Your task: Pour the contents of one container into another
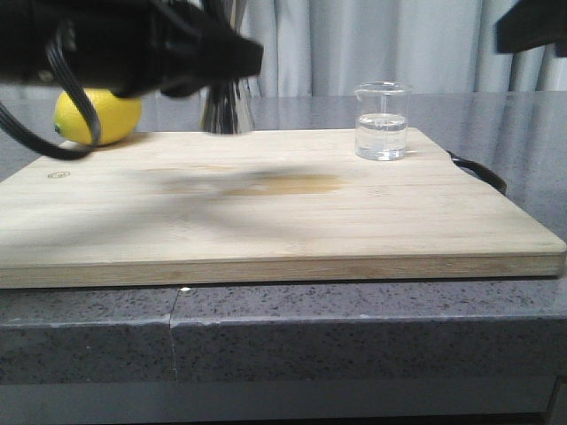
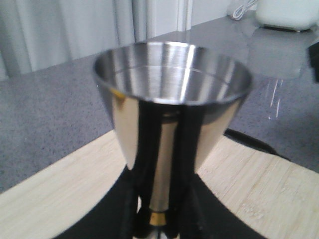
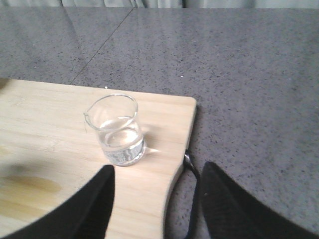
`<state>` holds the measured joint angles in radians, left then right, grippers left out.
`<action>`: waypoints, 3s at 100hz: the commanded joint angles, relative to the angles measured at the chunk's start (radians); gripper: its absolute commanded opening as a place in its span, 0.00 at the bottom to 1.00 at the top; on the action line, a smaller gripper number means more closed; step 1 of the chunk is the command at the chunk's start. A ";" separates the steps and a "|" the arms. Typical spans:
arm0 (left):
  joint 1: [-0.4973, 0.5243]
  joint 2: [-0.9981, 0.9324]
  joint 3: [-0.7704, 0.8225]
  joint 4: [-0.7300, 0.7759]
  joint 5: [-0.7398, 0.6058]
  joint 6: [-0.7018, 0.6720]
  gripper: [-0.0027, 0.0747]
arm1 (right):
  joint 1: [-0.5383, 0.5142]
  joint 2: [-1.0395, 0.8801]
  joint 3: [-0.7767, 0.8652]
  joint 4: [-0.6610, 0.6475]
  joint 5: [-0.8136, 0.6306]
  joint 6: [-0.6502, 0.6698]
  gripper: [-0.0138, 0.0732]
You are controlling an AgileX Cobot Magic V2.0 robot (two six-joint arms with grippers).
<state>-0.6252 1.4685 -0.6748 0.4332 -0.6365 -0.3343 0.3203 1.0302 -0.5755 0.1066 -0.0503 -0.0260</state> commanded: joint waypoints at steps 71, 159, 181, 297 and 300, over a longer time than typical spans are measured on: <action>-0.015 -0.164 -0.032 -0.004 0.033 -0.015 0.01 | 0.065 0.402 -0.034 -0.141 -0.614 -0.011 0.69; -0.015 -0.165 -0.032 -0.004 0.047 -0.015 0.01 | 0.065 0.596 -0.037 -0.152 -0.920 -0.005 0.68; -0.015 -0.165 -0.032 -0.004 0.050 -0.015 0.01 | 0.065 0.615 -0.037 -0.152 -0.938 -0.005 0.68; -0.015 -0.161 -0.032 -0.004 0.101 -0.020 0.01 | 0.065 0.309 -0.060 -0.365 -0.750 -0.003 0.44; -0.015 -0.154 -0.032 -0.004 0.101 -0.027 0.01 | 0.065 0.288 -0.072 -0.387 -0.730 0.015 0.44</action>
<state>-0.6342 1.3381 -0.6748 0.4509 -0.4590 -0.3428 0.3840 1.4102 -0.5919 -0.2169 -0.7619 -0.0267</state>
